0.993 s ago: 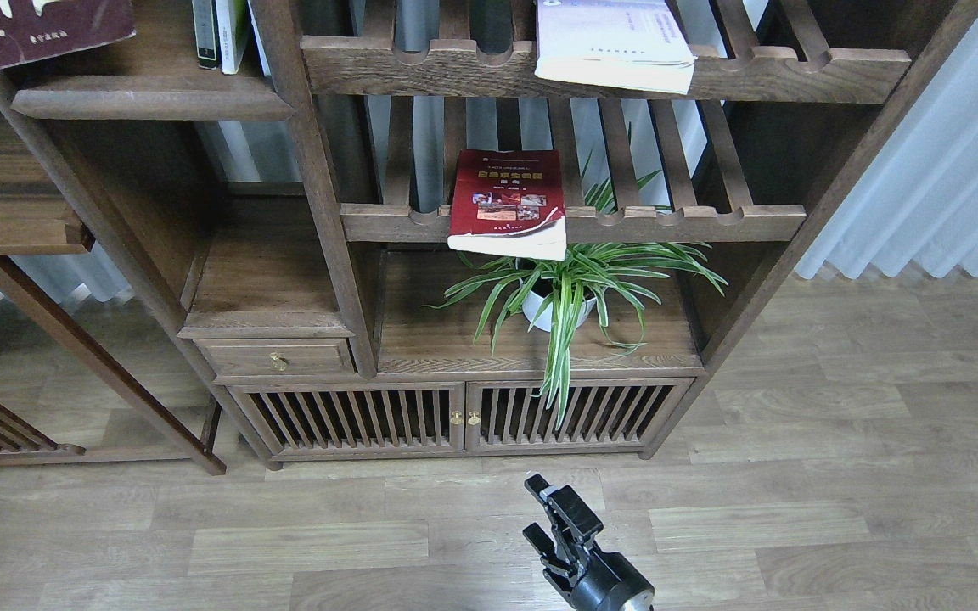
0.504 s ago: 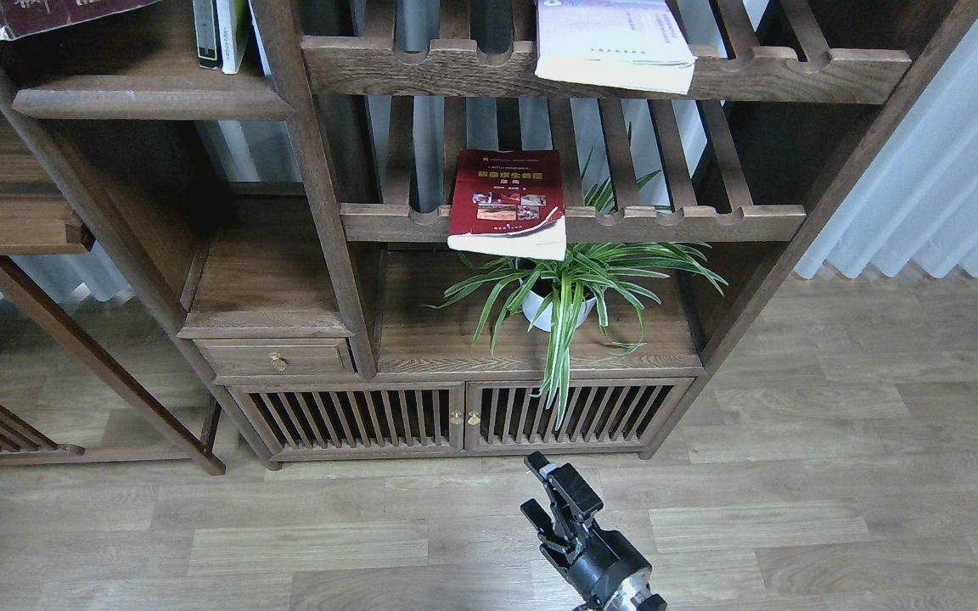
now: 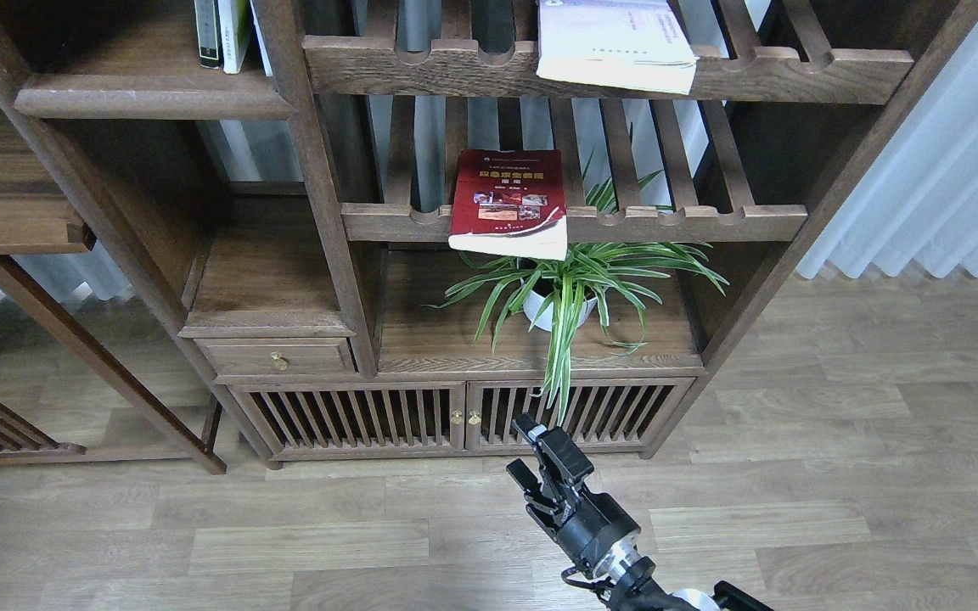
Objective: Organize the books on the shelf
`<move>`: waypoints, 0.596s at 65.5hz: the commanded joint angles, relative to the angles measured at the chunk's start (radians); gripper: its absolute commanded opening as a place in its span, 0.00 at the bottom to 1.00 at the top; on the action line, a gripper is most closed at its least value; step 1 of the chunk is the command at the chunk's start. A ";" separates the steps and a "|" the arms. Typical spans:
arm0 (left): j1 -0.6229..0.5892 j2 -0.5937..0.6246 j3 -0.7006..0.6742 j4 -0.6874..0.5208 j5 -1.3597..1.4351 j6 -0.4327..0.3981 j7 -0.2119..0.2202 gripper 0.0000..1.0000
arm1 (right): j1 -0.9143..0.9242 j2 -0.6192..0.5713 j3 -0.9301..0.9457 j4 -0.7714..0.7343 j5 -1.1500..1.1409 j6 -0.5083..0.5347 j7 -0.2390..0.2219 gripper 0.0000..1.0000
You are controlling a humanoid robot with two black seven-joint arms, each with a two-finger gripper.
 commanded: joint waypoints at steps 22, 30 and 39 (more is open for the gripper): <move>-0.139 -0.175 0.099 0.345 -0.012 0.000 -0.122 0.08 | 0.018 0.000 0.002 0.000 0.002 0.000 0.003 1.00; -0.163 -0.200 0.141 0.399 -0.012 0.000 -0.142 0.08 | 0.024 0.000 0.002 0.001 0.002 0.000 0.004 1.00; -0.165 -0.243 0.159 0.439 -0.013 0.000 -0.165 0.10 | 0.026 0.000 0.002 0.014 0.002 0.000 0.004 1.00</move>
